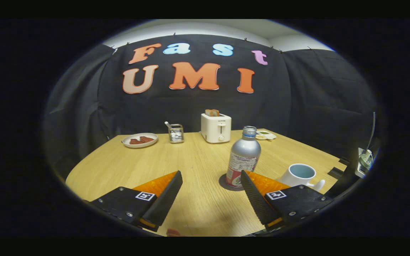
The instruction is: Take the bottle from table, then pour the juice into the cup, finally place the bottle on the coaster
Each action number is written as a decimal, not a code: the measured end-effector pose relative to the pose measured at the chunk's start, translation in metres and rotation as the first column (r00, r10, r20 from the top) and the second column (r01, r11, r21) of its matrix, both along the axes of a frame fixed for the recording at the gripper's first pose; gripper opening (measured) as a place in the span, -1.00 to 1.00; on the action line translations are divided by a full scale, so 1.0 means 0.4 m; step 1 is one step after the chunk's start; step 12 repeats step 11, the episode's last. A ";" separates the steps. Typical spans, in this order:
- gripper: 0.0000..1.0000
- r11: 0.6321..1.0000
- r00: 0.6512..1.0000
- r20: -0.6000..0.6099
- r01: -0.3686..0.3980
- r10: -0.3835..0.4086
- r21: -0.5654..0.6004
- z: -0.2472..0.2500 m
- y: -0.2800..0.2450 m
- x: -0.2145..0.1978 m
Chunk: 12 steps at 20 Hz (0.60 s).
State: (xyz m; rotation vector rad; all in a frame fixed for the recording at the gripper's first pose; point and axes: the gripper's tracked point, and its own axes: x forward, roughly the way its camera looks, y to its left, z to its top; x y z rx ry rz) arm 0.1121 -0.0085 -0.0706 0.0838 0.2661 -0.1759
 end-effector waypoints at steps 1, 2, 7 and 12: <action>0.95 0.999 0.999 0.020 -0.035 0.035 0.019 0.023 0.033 -0.015; 0.94 0.997 0.997 0.037 -0.072 0.071 0.030 0.036 0.063 -0.030; 0.94 0.984 0.979 0.121 -0.172 0.166 0.046 0.108 0.161 -0.108; 0.94 0.976 0.967 0.150 -0.215 0.208 0.036 0.119 0.202 -0.135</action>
